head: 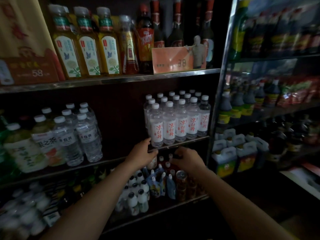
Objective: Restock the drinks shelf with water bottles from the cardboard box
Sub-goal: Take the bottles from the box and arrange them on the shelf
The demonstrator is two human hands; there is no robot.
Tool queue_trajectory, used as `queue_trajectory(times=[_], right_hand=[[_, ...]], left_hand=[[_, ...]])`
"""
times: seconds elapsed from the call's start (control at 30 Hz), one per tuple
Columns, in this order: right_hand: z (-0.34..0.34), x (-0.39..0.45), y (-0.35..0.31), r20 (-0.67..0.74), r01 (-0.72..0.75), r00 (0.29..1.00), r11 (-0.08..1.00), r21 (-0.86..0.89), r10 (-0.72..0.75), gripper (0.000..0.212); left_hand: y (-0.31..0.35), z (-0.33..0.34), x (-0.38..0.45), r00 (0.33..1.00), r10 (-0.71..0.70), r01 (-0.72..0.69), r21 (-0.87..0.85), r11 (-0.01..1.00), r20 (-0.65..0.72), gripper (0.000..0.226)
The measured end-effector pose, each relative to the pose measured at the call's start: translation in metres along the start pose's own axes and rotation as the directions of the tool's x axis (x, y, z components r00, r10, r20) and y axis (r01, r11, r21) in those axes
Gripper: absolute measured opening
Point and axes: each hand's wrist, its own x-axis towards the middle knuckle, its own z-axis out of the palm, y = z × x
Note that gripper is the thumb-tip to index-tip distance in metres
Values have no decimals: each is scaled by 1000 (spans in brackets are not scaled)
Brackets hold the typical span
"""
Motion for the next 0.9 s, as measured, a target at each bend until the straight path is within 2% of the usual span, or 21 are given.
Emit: queue_trajectory(times=[0.1, 0.2, 0.5, 0.67, 0.8, 0.9], right_hand=[[-17, -34, 18, -20, -34, 999, 999, 30, 34, 47], [-33, -70, 34, -42, -59, 997, 997, 43, 60, 52], [-58, -179, 102, -16, -133, 991, 986, 105, 135, 46], [-69, -243, 174, 3, -244, 970, 965, 98, 245, 57], [-78, -307, 239, 11, -338, 941, 935, 106, 339, 53], [-79, -352, 289, 69, -420, 908, 891, 172, 414, 51]], left_hand=[[14, 15, -33, 1000, 14, -13, -32, 999, 10, 57], [20, 32, -55, 998, -18, 22, -72, 997, 55, 62], [47, 96, -125, 976, -64, 80, -69, 994, 209, 65], [86, 155, -170, 963, -69, 105, -127, 986, 261, 58], [105, 216, -207, 961, -87, 135, -171, 976, 261, 59], [112, 271, -240, 937, -84, 151, -176, 973, 340, 52]])
